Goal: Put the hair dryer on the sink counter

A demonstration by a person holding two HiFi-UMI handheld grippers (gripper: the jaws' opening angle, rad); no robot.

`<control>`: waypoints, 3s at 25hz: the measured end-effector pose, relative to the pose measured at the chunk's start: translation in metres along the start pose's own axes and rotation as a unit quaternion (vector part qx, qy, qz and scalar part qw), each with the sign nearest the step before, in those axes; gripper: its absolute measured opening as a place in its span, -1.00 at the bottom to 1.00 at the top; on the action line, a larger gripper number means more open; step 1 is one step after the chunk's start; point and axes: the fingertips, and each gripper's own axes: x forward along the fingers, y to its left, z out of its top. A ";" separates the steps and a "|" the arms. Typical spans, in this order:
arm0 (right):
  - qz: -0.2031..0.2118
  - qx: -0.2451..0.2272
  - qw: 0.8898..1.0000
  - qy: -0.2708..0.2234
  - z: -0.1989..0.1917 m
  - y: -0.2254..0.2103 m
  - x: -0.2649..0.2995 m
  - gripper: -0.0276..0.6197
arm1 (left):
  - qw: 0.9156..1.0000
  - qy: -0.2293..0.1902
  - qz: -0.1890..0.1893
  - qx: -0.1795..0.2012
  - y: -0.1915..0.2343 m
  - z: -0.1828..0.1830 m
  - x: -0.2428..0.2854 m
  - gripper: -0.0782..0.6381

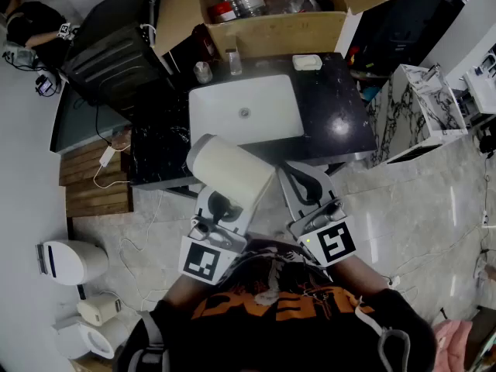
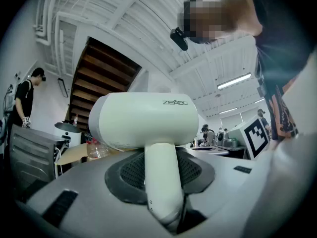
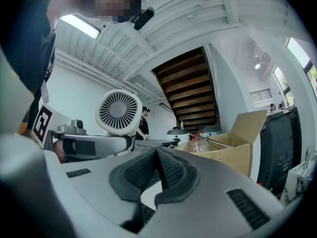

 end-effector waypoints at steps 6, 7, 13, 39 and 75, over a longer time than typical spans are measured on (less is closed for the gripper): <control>0.000 -0.011 1.000 0.009 -0.007 -0.001 0.012 -0.88 | 1.000 0.001 0.002 -0.003 0.012 -0.004 0.004 -0.34; -0.001 -0.012 1.000 0.010 -0.008 -0.002 0.014 -0.88 | 1.000 0.002 0.002 -0.004 0.014 -0.005 0.004 -0.34; 0.016 -0.004 1.000 0.022 -0.020 -0.006 0.029 -0.87 | 1.000 0.007 0.003 -0.015 0.030 -0.011 0.013 -0.34; -0.028 -0.007 0.998 0.058 -0.044 -0.051 0.128 -0.87 | 0.998 0.029 -0.034 -0.044 0.126 -0.026 0.078 -0.34; -0.043 0.006 0.998 0.050 -0.069 -0.001 0.293 -0.87 | 0.996 0.046 -0.060 -0.043 0.297 -0.033 0.063 -0.34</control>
